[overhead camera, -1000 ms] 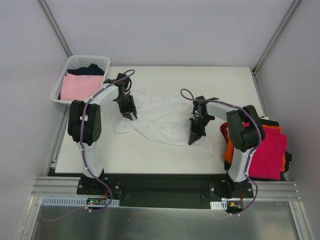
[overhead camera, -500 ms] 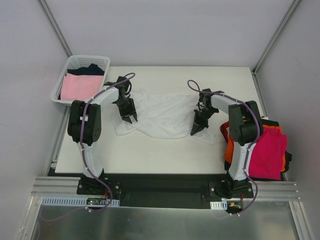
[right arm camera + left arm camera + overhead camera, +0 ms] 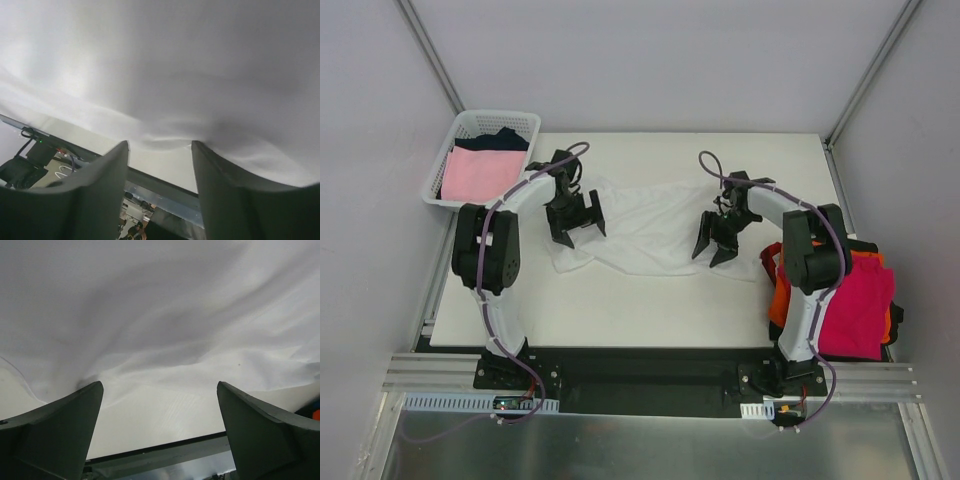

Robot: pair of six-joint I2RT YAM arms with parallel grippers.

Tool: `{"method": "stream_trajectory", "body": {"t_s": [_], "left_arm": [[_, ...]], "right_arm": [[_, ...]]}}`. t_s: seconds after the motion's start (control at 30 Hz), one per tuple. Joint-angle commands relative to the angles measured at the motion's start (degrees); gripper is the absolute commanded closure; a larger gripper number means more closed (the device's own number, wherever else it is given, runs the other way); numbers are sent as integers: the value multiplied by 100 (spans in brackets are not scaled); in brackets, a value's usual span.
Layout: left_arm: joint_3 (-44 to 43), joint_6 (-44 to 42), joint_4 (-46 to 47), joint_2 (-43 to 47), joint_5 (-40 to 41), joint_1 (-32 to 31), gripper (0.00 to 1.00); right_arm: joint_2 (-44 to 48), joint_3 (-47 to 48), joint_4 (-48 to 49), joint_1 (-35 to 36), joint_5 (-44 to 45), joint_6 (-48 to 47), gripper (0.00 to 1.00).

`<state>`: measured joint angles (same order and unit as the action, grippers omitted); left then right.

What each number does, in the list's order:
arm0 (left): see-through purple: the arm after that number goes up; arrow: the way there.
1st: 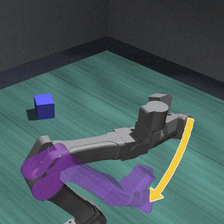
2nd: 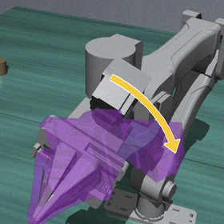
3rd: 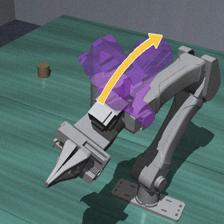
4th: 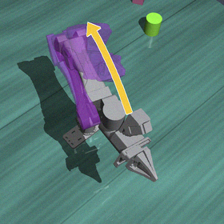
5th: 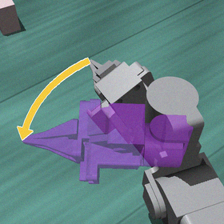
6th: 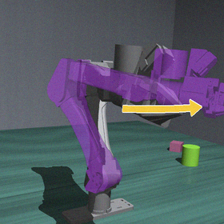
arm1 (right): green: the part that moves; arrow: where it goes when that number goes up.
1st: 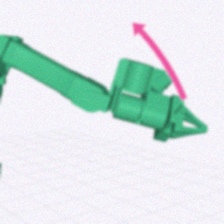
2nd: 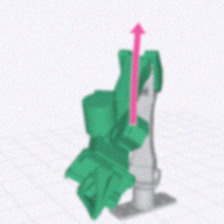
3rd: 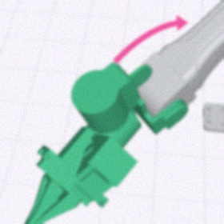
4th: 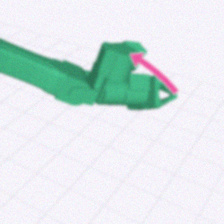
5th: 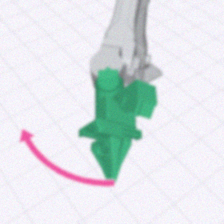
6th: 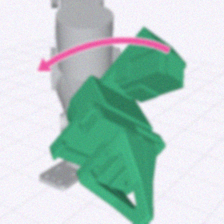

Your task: Fold and stack the t-shirts

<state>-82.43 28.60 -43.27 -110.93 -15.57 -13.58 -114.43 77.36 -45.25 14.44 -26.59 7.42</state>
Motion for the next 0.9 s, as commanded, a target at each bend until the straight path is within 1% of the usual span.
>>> {"method": "stream_trajectory", "body": {"t_s": [0.0, 0.07, 0.17, 0.2, 0.27, 0.3, 0.37, 0.47, 0.6, 0.87], "left_arm": [[-141, -48, -103, 1037, 28, -127, 1], [-63, -21, -129, 1258, 89, -153, 1], [332, 40, -191, 1679, 142, -145, 1], [655, 75, -191, 1759, 160, -153, 2], [1017, 102, -191, 1978, 282, -180, 6], [1367, 102, -191, 2040, 326, -197, 8], [1824, 111, -191, 2198, 440, -223, 9], [2239, 146, -182, 2418, 537, -224, 9], [2469, 163, -112, 2533, 739, -189, 5], [2619, 102, 160, 2331, 1108, -30, 6]], "right_arm": [[746, 192, 43, -20, -320, -39, 38], [869, 148, 17, -11, -373, 22, 39], [1037, -10, -1, 33, -408, 75, 40], [1107, -54, -18, 50, -400, 84, 40], [1177, -212, -1, 77, -374, 58, 41], [1221, -265, -10, 86, -347, 40, 41], [1265, -370, -1, 94, -329, 31, 41], [1336, -511, 34, 103, -321, 23, 41], [1388, -556, 34, 103, -303, 5, 42], [1520, -538, -89, 103, -259, -83, 42]]}}
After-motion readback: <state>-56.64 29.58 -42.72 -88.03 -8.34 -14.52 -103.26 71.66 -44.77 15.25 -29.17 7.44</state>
